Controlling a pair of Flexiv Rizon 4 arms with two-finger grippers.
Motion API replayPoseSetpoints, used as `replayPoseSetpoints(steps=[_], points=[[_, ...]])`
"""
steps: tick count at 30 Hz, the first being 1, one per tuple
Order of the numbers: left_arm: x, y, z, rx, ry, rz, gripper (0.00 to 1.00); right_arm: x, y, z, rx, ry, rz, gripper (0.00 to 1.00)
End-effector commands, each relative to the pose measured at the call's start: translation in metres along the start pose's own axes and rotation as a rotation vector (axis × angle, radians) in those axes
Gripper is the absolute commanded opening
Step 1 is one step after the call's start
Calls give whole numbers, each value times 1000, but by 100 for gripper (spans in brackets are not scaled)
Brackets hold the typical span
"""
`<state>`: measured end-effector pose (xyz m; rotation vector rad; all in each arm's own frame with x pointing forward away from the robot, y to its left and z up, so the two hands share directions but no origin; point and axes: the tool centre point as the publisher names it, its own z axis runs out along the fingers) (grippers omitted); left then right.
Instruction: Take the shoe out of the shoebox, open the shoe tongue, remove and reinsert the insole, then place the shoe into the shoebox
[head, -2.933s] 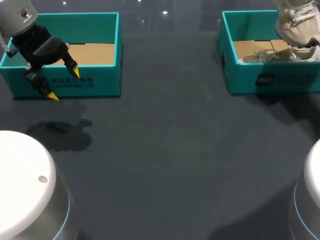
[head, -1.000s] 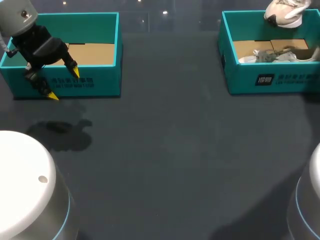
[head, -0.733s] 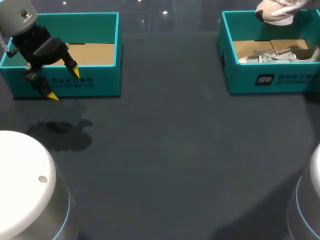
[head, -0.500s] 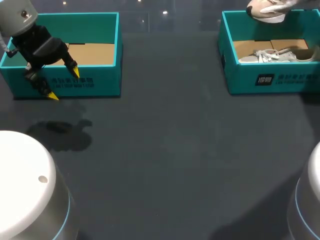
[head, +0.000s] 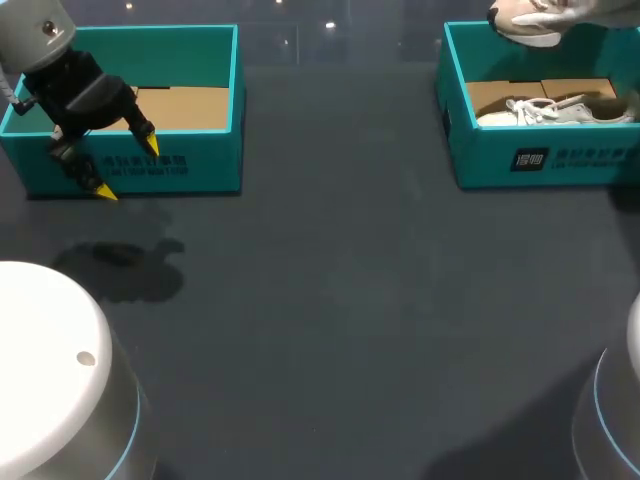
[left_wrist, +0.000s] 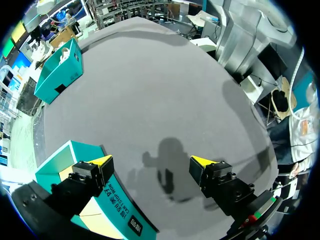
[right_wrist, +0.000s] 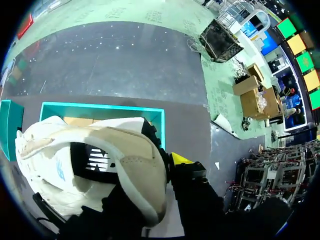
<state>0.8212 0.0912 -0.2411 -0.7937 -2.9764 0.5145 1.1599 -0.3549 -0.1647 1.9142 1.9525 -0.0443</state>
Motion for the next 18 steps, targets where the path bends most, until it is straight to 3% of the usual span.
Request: replayPoseSetpoints(steps=[1,10,18], points=[[0,0,0,-2,2,1,100,2,-12,-6,-41,-40,35,0],[0,0,0,-2,2,1,100,2,-12,-6,-41,-40,35,0],[0,0,0,-2,2,1,100,13,-22,29,-15,4,93,0]])
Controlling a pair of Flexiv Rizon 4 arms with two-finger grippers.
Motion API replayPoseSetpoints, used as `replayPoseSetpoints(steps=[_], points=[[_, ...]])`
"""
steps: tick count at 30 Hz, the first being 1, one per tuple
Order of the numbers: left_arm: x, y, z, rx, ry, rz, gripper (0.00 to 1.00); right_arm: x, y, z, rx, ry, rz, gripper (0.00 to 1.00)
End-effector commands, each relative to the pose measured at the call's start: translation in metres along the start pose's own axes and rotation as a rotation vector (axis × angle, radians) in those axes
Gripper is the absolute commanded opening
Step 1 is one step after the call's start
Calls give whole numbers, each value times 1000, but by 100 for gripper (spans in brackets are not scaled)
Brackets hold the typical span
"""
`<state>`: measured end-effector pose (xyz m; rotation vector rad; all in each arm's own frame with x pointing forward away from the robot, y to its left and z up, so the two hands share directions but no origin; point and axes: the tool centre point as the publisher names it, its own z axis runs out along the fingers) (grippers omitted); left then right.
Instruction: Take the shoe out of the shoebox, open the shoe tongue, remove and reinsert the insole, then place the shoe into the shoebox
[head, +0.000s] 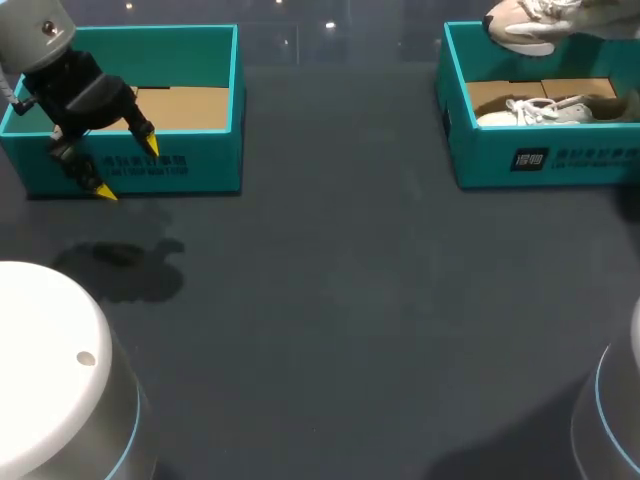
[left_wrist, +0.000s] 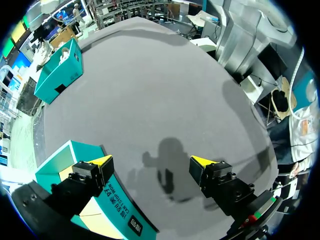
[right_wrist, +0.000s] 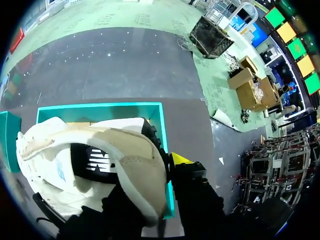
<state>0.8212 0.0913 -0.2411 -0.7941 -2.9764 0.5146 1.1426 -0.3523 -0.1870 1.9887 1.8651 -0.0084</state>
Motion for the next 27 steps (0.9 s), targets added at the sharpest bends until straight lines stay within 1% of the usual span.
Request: replayPoseSetpoints(steps=[1,4,10,13,14,26,27], points=[[0,0,0,-2,2,0,100,6,-2,17,3,0,12,0],[0,0,0,-2,2,0,100,10,-3,24,11,9,14,0],[0,0,0,-2,2,0,100,18,-6,30,13,1,12,0],[0,0,0,-2,2,0,100,22,-8,34,13,-12,15,0],[0,0,0,-2,2,0,100,23,-8,36,28,-32,14,0],[0,0,0,-2,2,0,100,22,-9,37,29,-34,23,0],[0,0,0,-2,2,0,100,25,-9,41,36,-29,23,0]])
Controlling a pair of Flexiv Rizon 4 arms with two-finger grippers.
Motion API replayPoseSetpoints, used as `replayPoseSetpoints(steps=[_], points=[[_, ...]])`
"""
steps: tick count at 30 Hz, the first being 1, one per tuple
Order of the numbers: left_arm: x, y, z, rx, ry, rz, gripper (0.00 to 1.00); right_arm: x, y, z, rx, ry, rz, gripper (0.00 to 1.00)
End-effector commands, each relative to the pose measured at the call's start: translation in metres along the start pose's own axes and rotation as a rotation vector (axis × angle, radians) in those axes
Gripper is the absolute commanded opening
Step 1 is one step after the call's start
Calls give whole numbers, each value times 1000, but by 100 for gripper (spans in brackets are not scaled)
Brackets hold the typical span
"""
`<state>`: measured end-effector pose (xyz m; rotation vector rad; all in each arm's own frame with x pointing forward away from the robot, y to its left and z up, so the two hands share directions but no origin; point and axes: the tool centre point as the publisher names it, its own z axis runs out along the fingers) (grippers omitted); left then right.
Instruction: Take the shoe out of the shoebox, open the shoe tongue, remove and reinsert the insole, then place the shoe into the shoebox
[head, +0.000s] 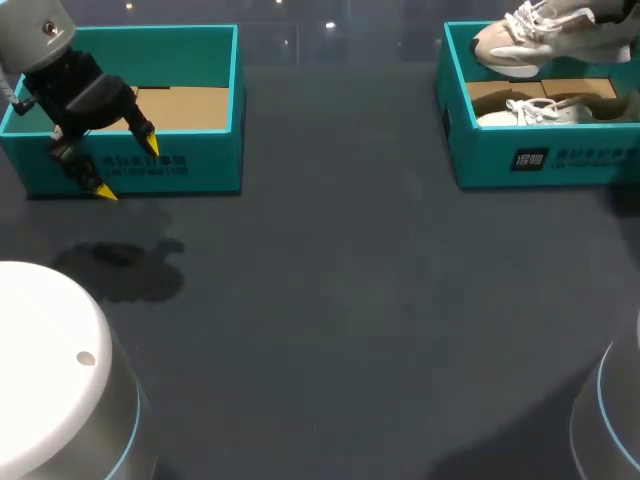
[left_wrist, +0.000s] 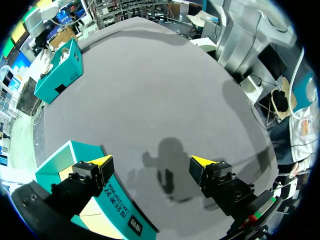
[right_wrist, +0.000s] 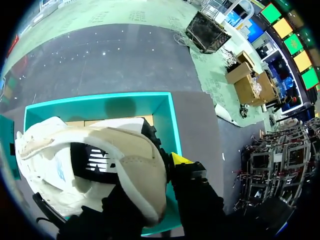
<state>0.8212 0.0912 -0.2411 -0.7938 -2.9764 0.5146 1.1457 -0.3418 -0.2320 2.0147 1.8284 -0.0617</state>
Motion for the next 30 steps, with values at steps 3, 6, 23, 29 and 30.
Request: replayPoseSetpoints(steps=[3,6,23,29,30], points=[[0,0,0,-2,2,0,100,6,-1,10,24,16,15,0],[0,0,0,-2,2,0,100,7,-3,16,34,17,33,0],[0,0,0,-2,2,0,100,28,-7,35,48,-11,50,0],[0,0,0,-2,2,0,100,33,-5,44,53,-25,47,0],[0,0,0,-2,2,0,100,33,-5,48,54,-23,48,0]])
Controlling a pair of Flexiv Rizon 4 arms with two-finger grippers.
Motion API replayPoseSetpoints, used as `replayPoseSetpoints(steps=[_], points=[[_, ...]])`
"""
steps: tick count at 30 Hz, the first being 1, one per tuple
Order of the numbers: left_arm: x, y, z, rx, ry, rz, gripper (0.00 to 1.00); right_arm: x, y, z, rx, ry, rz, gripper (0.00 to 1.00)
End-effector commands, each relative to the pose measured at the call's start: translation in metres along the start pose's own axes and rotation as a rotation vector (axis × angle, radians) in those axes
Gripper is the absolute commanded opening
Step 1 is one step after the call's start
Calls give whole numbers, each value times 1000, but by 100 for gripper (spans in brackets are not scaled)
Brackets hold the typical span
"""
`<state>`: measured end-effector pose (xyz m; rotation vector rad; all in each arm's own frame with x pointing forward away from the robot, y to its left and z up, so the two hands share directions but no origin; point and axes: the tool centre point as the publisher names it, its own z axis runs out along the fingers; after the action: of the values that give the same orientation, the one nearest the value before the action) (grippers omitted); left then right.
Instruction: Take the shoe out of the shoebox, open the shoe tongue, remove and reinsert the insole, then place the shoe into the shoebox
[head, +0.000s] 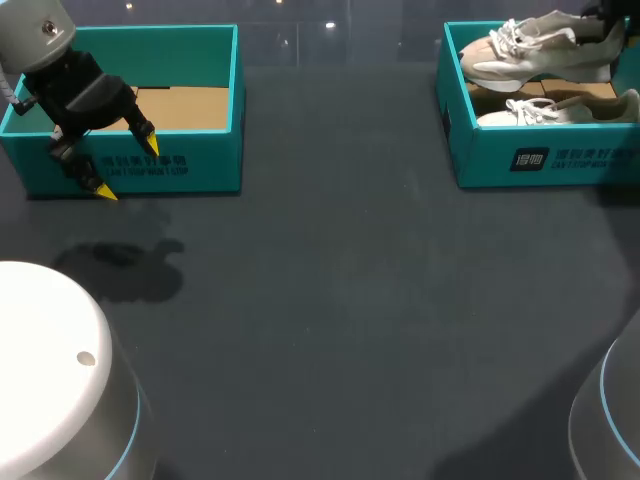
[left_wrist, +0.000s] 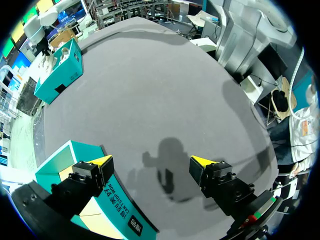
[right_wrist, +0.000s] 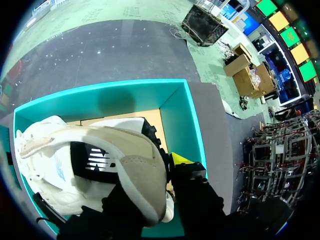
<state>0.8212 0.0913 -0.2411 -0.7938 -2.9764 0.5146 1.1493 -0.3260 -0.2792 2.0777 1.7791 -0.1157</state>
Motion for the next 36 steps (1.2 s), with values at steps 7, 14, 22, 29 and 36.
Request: replayPoseSetpoints(steps=[7,14,22,29,36], points=[[0,0,0,-2,2,1,100,3,6,27,20,10,1,0],[0,0,0,-2,2,1,100,4,5,39,36,6,3,0],[0,0,0,-2,2,1,100,5,6,51,57,-3,24,0],[0,0,0,-2,2,1,100,8,7,64,86,-5,51,0],[0,0,0,-2,2,1,100,7,6,74,118,-2,96,0]])
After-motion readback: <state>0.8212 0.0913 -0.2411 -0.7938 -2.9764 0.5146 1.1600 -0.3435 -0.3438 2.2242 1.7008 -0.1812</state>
